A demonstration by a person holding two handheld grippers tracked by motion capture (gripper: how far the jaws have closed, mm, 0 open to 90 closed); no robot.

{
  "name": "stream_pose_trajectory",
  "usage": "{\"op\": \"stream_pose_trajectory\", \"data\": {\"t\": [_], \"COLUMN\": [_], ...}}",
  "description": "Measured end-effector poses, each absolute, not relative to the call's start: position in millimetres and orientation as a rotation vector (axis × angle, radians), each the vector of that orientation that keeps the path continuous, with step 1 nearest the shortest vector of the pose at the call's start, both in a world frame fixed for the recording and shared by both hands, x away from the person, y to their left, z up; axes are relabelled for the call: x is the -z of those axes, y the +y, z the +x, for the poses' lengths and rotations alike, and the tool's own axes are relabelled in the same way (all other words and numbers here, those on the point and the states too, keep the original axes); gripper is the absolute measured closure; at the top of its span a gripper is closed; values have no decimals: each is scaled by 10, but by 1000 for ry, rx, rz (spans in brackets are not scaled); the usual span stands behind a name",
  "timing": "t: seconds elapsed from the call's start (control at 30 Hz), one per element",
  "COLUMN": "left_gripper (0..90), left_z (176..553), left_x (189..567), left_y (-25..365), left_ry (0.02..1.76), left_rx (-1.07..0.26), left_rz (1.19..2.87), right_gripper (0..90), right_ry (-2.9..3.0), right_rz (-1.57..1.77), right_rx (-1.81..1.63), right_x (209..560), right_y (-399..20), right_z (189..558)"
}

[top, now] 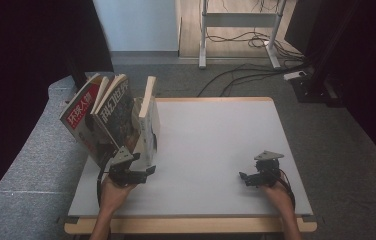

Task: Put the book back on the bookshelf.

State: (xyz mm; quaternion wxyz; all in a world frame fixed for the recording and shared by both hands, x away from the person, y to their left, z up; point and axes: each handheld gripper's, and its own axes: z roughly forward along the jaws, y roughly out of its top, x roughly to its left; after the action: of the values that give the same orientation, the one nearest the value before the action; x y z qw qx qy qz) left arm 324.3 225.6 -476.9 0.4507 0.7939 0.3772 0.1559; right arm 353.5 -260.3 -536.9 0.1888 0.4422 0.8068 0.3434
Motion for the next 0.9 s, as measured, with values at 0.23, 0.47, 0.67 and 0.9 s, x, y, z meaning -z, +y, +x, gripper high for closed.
{"op": "stream_pose_trajectory", "data": {"t": [0.23, 0.47, 0.67, 0.9], "left_gripper": [106, 0, 0, 0], "left_z": [3138, 3104, 3121, 3130], "left_x": [4794, 4950, 5085, 5254], "left_y": [2312, 2334, 2332, 2382], "left_ry": [952, 973, 999, 1056], "left_rx": [-388, -375, -372, -355], "left_rz": [1975, 2029, 2057, 2102], "right_gripper": [0, 0, 0, 0], "right_ry": [2268, 2268, 2268, 2267], "right_rz": [1243, 1244, 1244, 1244], "right_rx": [-966, -966, -966, -967], "right_x": [5369, 5369, 5369, 5370], "right_y": [-2603, -2603, -2603, -2604], "right_z": [3534, 3533, 3533, 3533]}}
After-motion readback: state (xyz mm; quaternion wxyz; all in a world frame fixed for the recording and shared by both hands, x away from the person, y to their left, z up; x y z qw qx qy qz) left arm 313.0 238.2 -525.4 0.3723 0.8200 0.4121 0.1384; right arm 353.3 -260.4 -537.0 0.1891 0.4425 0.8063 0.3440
